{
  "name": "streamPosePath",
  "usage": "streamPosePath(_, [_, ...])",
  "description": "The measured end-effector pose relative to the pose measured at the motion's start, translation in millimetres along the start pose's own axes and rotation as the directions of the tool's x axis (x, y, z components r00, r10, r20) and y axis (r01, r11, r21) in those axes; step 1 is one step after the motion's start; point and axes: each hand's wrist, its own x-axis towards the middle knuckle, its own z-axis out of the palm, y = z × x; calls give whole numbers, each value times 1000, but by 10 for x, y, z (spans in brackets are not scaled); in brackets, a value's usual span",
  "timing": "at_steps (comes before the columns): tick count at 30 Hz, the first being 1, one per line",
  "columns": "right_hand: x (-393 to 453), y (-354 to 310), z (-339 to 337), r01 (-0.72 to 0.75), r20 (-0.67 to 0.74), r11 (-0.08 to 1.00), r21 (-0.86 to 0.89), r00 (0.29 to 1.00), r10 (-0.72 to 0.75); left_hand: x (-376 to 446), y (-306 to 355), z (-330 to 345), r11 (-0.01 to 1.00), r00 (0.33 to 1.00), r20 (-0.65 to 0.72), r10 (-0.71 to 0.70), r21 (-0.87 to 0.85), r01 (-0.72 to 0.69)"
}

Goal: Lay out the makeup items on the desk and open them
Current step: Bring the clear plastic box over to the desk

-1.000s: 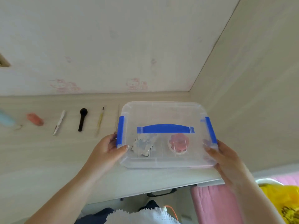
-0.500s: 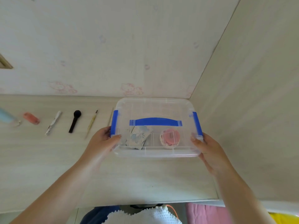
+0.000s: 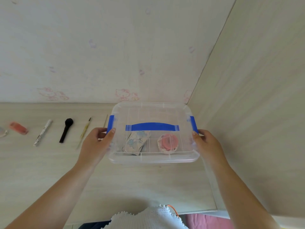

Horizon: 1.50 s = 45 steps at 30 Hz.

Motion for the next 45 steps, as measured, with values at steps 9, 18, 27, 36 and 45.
streamPosePath(9, [-3, -53, 9, 145, -30, 875, -462, 983, -179, 15, -11, 14, 961, 992, -78, 104, 264, -80])
streamPosePath(18, [107, -32, -15, 44, -25, 950, -309, 998, -55, 31, -161, 41, 961, 993, -90, 78, 272, -51])
streamPosePath(27, [76, 163, 6, 27, 21, 994, 110, 999, -30, 46, -114, 8, 999, 999, 1, 53, 5, -53])
streamPosePath(36, [-301, 267, -63, 434, 273, 892, -126, 880, -389, -350, -299, -196, 893, 854, 392, 343, 146, -426])
streamPosePath(45, [-369, -73, -88, 316, 123, 943, 103, 937, -327, -346, -87, -212, 931, 909, 246, 336, 58, -360])
